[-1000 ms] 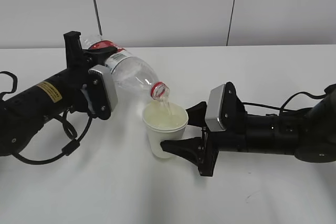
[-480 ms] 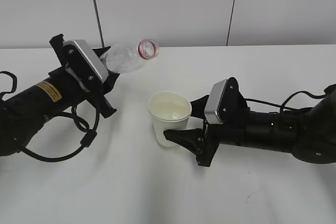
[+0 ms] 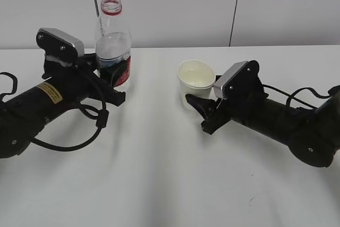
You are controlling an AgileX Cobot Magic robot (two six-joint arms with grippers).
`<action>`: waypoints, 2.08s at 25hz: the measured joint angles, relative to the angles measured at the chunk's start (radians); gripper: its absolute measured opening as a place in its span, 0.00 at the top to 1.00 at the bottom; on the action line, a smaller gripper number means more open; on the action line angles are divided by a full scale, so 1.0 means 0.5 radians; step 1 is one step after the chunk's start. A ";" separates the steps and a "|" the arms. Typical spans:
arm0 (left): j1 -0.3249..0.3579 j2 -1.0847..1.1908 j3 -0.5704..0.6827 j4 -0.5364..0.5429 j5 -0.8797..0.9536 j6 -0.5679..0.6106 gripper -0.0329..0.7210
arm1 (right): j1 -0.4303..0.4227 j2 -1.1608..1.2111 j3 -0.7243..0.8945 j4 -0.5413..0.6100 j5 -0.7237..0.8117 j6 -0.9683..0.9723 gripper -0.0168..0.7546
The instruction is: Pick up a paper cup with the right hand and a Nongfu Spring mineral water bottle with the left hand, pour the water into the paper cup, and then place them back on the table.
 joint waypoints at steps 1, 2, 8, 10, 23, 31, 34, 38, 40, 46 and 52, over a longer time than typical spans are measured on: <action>0.000 0.000 0.000 0.005 0.000 -0.097 0.55 | 0.000 0.000 0.000 0.036 0.000 -0.008 0.33; 0.000 0.000 0.000 0.015 0.000 -0.206 0.55 | 0.000 0.001 0.000 0.067 0.000 -0.008 0.33; 0.000 0.116 0.000 0.153 -0.017 -0.641 0.55 | 0.000 0.009 0.000 0.334 0.000 -0.037 0.33; 0.000 0.181 0.000 0.184 -0.010 -0.660 0.55 | 0.000 0.009 0.000 0.375 0.000 -0.050 0.33; -0.002 0.242 0.000 0.210 -0.006 -0.427 0.55 | 0.000 0.145 0.000 0.386 -0.100 -0.071 0.33; -0.002 0.272 0.000 0.252 -0.049 -0.402 0.55 | 0.000 0.167 0.000 0.389 -0.128 -0.060 0.33; -0.002 0.278 -0.001 0.255 -0.060 -0.402 0.55 | 0.000 0.209 0.000 0.389 -0.136 -0.042 0.33; -0.002 0.281 -0.001 0.255 -0.063 -0.399 0.49 | 0.000 0.278 -0.005 0.390 -0.163 -0.028 0.33; -0.002 0.281 -0.001 0.253 -0.063 -0.399 0.40 | 0.000 0.291 -0.012 0.394 -0.186 -0.020 0.33; -0.002 0.282 -0.001 0.240 -0.061 -0.397 0.21 | 0.000 0.300 -0.011 0.398 -0.199 -0.017 0.28; 0.000 0.282 -0.001 0.257 -0.061 -0.351 0.18 | 0.000 0.303 0.022 0.404 -0.199 0.078 0.15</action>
